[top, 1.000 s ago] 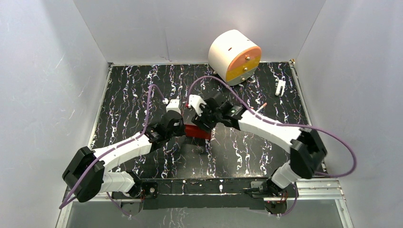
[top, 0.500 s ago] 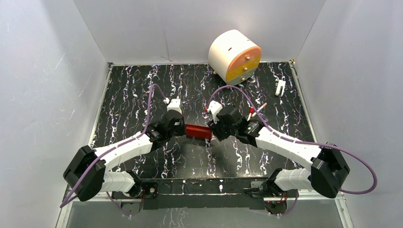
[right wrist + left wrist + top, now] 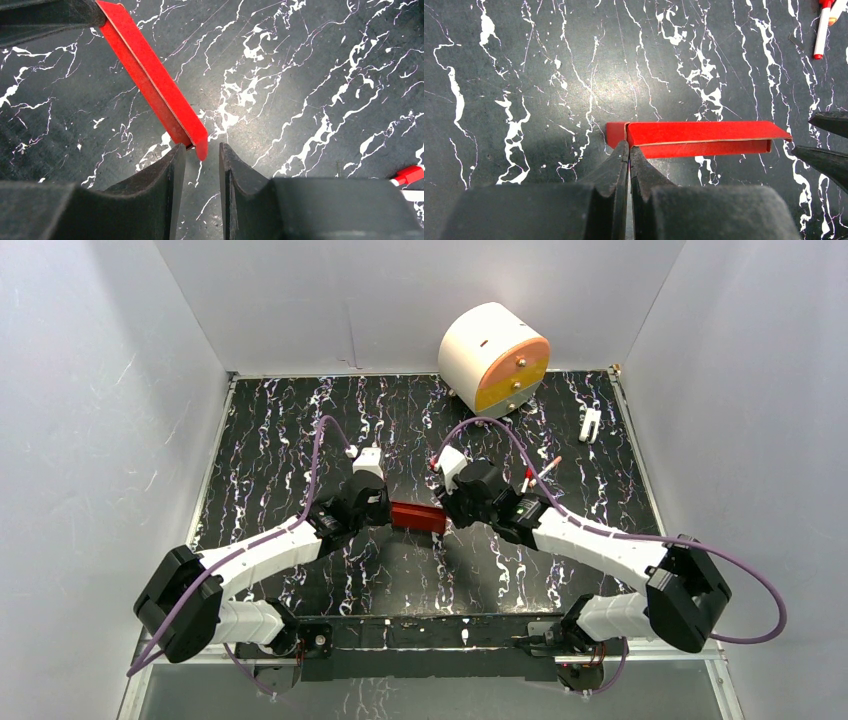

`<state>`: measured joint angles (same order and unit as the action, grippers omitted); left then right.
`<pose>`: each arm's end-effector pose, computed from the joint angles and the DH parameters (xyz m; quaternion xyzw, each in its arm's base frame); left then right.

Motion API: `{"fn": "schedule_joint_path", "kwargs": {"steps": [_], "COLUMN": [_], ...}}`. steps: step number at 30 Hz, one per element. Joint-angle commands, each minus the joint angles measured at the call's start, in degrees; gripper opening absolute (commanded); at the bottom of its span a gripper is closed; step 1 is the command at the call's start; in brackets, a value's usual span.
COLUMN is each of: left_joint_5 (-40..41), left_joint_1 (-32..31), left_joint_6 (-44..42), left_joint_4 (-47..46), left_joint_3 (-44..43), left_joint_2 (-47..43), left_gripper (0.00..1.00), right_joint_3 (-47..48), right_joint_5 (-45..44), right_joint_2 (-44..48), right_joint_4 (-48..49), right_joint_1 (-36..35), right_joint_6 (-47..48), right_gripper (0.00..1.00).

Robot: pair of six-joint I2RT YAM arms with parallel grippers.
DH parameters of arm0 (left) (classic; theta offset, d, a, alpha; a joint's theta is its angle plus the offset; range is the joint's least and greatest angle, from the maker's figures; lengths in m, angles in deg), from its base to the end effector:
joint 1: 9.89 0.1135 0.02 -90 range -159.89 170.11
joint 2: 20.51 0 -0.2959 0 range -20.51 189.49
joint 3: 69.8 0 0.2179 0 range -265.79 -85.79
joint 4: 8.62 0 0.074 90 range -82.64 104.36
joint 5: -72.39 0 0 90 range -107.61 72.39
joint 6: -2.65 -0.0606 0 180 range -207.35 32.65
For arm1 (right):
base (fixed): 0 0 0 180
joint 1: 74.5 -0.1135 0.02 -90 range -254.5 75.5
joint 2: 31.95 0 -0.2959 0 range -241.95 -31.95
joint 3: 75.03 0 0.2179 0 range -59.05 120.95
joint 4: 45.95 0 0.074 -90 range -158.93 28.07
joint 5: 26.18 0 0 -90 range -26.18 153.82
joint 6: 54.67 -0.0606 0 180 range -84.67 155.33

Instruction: Fold the paper box

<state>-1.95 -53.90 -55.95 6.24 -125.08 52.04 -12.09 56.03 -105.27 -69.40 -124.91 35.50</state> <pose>0.1922 -0.1629 0.2607 0.0297 0.8690 -0.1988 0.4521 0.1725 0.1957 0.2831 -0.3471 0.8095 0.1451 0.4507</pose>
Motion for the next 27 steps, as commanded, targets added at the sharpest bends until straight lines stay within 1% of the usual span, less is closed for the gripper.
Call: {"fn": "schedule_joint_path", "kwargs": {"steps": [1, 5, 10, 13, 16, 19, 27], "left_joint_5": [-2.13, -2.42, -3.05, -3.00, -2.93, -2.65, -0.90], "left_joint_1": [-0.69, -0.67, -0.64, -0.64, -0.65, -0.64, -0.71], "left_joint_6": [-1.16, -1.16, -1.24, -1.33, -1.34, -1.34, -1.68], "left_joint_4": [8.05, 8.54, 8.91, 9.31, 9.54, 9.51, 9.43], "left_joint_3": [0.62, 0.28, -0.23, -0.51, -0.48, -0.22, 0.17], "left_joint_2": [1.82, 1.98, 2.15, 2.00, 1.68, 1.78, 2.75], "left_gripper": [0.00, 0.00, 0.00, 0.00, 0.00, 0.00, 0.00], "right_joint_3": [-0.33, -0.73, -1.77, -1.49, -0.61, 0.62, 5.78], "right_joint_5": [-0.44, -0.76, -1.66, -1.78, -1.27, 0.21, 0.16], "right_joint_2": [-1.47, -1.72, -1.65, -2.43, -2.81, -2.47, -2.86], "right_joint_4": [3.99, 3.08, 4.08, 4.29, 3.72, 3.56, -2.47], "right_joint_1": [-0.20, -0.17, -0.13, -0.09, -0.13, -0.21, -0.14], "right_joint_6": [-0.34, -0.35, -0.34, -0.34, -0.58, -2.10, -9.44], "right_gripper": [0.38, 0.35, 0.29, 0.22, 0.09, 0.00, 0.00]}}
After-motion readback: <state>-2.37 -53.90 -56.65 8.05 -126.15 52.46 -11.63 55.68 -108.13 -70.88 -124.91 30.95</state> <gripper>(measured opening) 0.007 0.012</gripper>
